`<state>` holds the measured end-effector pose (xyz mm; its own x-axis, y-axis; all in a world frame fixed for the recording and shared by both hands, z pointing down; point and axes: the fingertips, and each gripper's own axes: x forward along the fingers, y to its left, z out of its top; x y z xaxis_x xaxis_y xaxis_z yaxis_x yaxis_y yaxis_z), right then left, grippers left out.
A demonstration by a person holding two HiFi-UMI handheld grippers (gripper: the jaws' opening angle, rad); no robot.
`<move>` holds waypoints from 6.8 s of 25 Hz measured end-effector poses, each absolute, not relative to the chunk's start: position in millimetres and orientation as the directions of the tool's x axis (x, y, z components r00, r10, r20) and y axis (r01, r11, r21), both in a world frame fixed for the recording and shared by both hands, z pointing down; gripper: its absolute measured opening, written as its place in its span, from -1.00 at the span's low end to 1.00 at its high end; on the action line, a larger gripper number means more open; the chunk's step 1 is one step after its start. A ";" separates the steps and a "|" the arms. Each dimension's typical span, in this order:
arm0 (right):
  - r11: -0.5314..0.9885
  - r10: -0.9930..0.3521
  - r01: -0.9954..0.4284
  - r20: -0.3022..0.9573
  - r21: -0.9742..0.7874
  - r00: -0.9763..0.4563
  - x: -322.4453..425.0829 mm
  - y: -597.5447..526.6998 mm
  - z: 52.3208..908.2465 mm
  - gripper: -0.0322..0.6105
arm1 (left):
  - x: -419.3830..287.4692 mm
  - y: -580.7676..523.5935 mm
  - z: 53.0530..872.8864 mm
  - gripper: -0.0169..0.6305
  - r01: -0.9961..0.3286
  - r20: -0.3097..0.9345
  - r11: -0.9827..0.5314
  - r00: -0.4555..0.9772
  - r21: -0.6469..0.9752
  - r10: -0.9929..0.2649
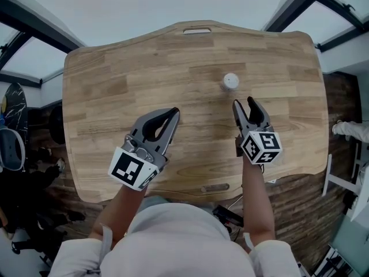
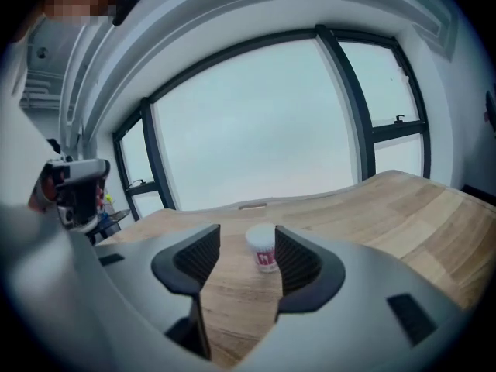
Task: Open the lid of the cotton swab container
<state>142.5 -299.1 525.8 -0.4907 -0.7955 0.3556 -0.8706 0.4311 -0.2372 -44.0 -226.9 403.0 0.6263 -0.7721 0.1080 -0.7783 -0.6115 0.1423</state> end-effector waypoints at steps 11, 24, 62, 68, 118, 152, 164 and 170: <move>0.446 -0.709 -0.887 0.558 -0.117 -0.430 125.1 -352.9 618.7 -0.03 | -45.2 -237.8 415.4 -0.91 -0.792 0.128 -0.591 0.609 0.154 -0.783; 0.497 -0.683 -0.867 0.627 0.022 -0.375 111.9 -377.7 650.7 -0.03 | -55.3 -242.4 424.1 -0.91 -0.808 0.145 -0.569 0.588 0.156 -0.796; 0.813 -0.519 -0.582 0.481 0.024 -0.706 64.0 -198.5 413.4 -0.09 | -10.9 -145.2 360.5 -0.90 -0.571 0.128 -0.813 0.820 0.114 -0.558; 0.847 -0.470 -0.531 0.511 0.032 -0.720 57.0 -163.9 391.7 -0.09 | -5.1 -128.9 346.1 -0.90 -0.530 0.108 -0.841 0.847 0.111 -0.520; 0.976 -0.173 -0.219 0.624 0.004 -0.762 19.5 -51.5 366.3 -0.09 | 44.3 -51.7 295.2 -0.13 -0.219 0.101 -0.976 0.971 -0.004 -0.218; 0.958 -0.285 -0.234 0.535 0.164 -0.796 20.3 -38.0 368.8 -0.12 | 45.7 -33.8 297.3 -0.16 -0.108 0.084 -0.989 0.991 0.105 -0.100; 0.969 -0.246 -0.223 0.546 0.109 -0.801 21.1 -36.0 372.9 -0.12 | 47.1 -34.4 299.4 -0.16 -0.120 0.114 -0.989 0.987 0.090 -0.109; 0.970 -0.234 -0.234 0.551 0.072 -0.801 19.7 -38.9 371.8 -0.12 | 46.9 -37.3 294.4 -0.16 -0.148 0.113 -0.989 0.983 0.030 -0.144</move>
<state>19.7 -38.9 371.8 -0.8014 -0.2337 0.5506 -0.2335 0.9697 0.0717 46.9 -37.3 294.4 0.9831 -0.1439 0.1135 -0.1482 -0.9885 0.0300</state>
